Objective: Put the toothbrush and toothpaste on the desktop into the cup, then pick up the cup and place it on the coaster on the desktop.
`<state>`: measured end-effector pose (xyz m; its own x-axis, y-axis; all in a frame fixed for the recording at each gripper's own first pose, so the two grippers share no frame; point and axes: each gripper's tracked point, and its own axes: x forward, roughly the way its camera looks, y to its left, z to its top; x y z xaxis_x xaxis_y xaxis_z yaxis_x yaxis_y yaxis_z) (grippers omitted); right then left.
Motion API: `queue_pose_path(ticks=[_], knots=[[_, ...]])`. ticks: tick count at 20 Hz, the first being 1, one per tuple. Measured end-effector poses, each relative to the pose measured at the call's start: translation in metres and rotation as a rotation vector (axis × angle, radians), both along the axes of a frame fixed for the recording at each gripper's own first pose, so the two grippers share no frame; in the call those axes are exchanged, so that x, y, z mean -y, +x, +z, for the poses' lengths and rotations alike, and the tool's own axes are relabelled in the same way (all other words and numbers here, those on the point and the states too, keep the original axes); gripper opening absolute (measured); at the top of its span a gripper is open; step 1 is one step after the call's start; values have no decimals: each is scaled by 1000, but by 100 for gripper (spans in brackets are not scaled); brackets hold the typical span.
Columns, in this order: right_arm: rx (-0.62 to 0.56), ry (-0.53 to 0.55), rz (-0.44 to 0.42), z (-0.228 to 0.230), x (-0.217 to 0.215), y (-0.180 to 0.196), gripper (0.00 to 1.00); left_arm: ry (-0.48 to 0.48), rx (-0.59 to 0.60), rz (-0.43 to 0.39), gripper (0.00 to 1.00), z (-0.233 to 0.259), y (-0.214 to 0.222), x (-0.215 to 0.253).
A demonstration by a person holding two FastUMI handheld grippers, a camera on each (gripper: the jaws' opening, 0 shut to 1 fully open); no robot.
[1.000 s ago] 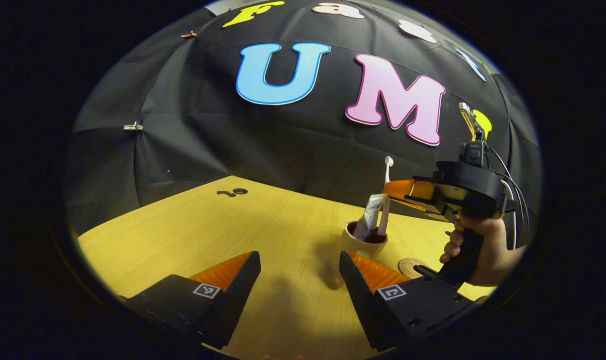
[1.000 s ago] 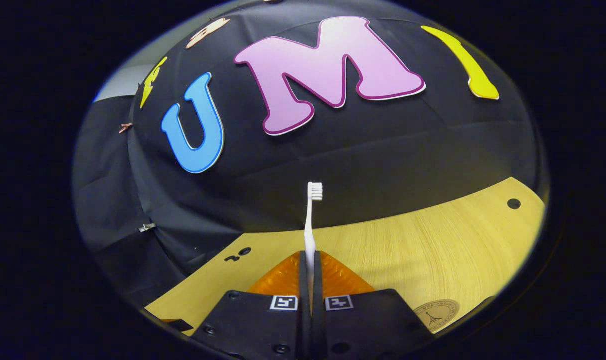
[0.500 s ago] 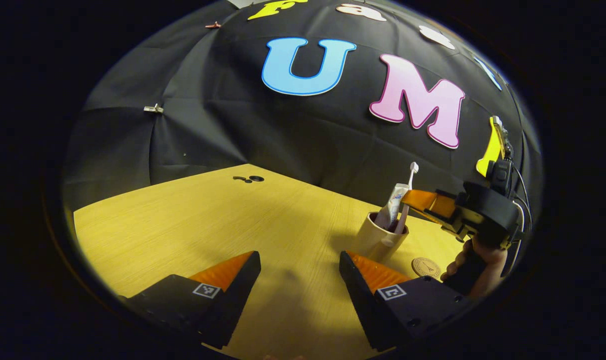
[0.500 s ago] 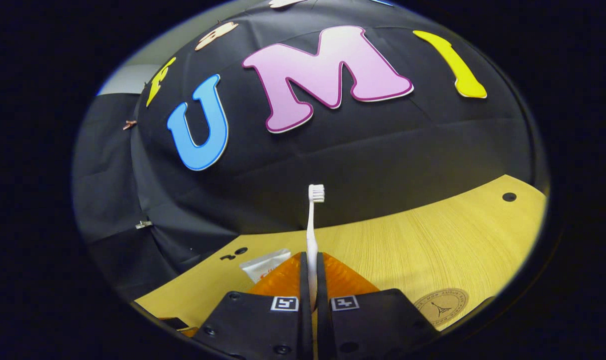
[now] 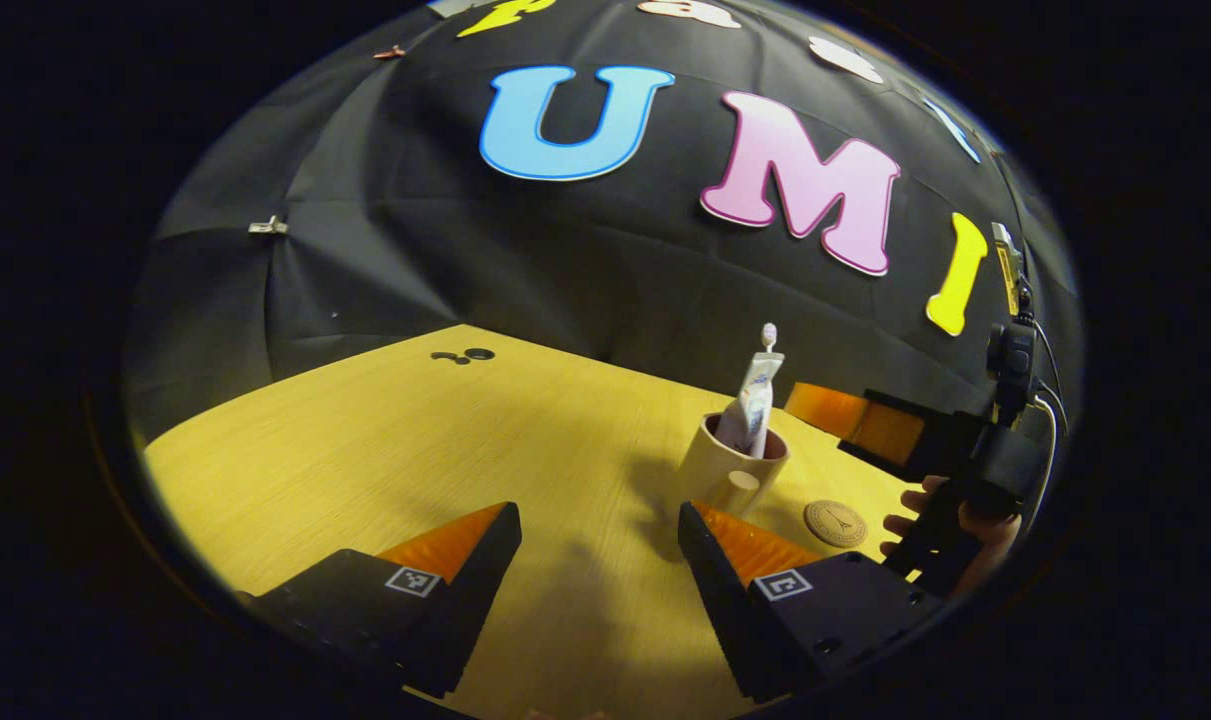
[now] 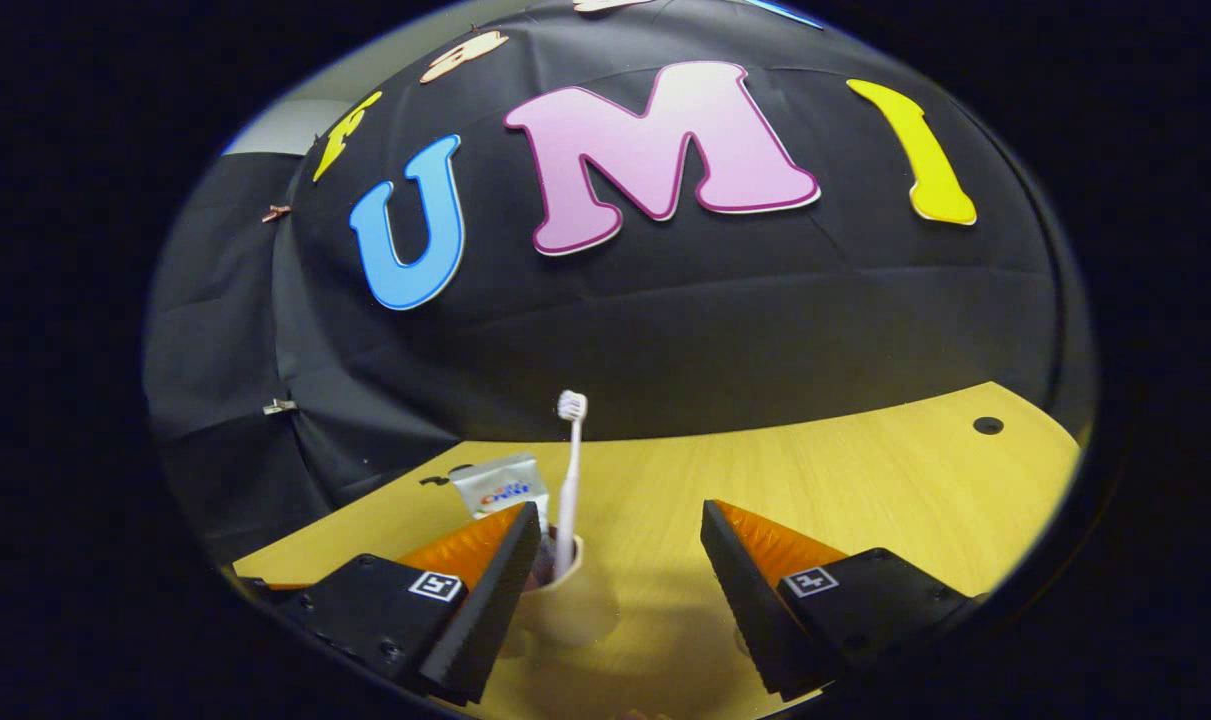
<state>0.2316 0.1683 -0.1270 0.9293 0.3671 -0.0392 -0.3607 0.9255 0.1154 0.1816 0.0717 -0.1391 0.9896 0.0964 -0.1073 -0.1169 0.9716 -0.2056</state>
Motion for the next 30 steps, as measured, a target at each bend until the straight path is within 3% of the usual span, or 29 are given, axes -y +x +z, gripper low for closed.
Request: queue_pose_path(ticks=[5, 12, 23, 30], knots=[[-37, -22, -85, 1, 63, -1, 98, 70, -61, -132, 98, 15, 13, 21], [-51, -78, -174, 4, 137, -11, 98, 137, -221, -243, 98, 19, 40, 48], [-101, -91, -316, -2, 243, -42, 98, 148, -641, -297, 98, -27, 82, 68], [-165, -87, -445, -14, 306, -72, 98, 163, -787, -328, 75, -41, 94, 79]])
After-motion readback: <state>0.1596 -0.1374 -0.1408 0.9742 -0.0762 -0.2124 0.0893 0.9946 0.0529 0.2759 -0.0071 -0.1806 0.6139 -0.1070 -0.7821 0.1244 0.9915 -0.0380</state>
